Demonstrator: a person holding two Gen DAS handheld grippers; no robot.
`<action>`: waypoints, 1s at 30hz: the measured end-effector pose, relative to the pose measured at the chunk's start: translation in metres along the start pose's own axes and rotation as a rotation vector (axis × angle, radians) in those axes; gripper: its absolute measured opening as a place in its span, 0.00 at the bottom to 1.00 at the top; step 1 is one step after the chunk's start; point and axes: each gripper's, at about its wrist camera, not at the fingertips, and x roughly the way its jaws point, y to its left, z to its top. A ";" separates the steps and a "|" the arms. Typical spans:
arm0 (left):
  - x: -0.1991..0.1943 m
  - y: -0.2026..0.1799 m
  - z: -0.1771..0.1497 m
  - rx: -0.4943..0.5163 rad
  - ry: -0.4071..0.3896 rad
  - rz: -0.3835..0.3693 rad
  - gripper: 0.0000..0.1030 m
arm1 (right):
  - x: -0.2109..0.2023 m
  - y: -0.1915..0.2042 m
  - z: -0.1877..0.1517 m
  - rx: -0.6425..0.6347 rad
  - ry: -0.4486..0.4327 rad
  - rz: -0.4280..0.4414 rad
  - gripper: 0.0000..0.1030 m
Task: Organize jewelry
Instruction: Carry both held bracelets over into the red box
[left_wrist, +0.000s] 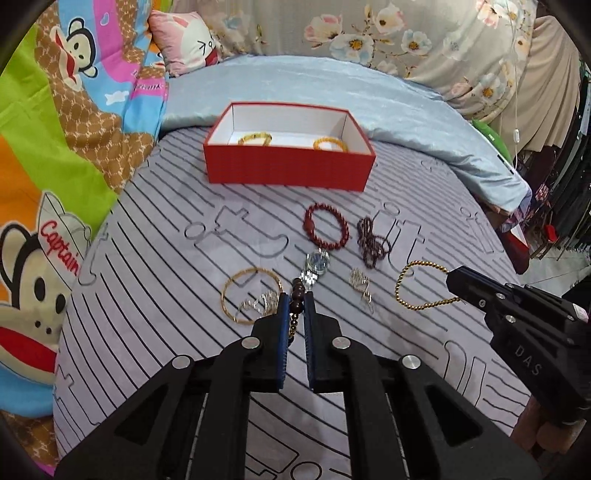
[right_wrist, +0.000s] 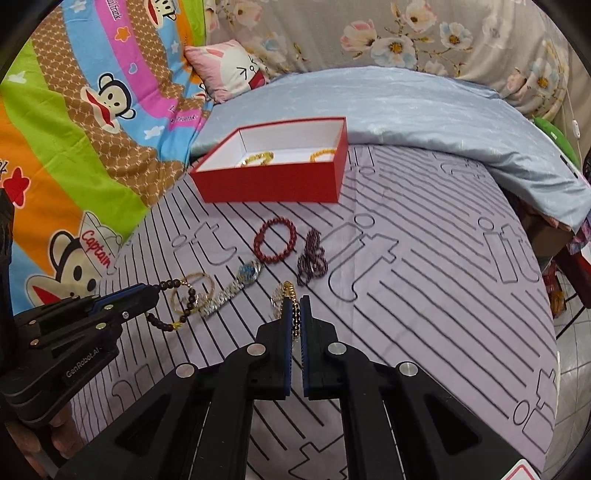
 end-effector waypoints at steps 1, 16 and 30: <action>-0.003 0.001 0.006 -0.001 -0.012 0.005 0.07 | -0.001 0.000 0.004 -0.001 -0.009 0.002 0.04; -0.003 0.014 0.125 0.016 -0.179 0.042 0.07 | 0.016 0.006 0.114 -0.026 -0.137 0.032 0.04; 0.080 0.042 0.200 -0.026 -0.187 0.035 0.07 | 0.107 0.004 0.186 -0.007 -0.104 0.053 0.04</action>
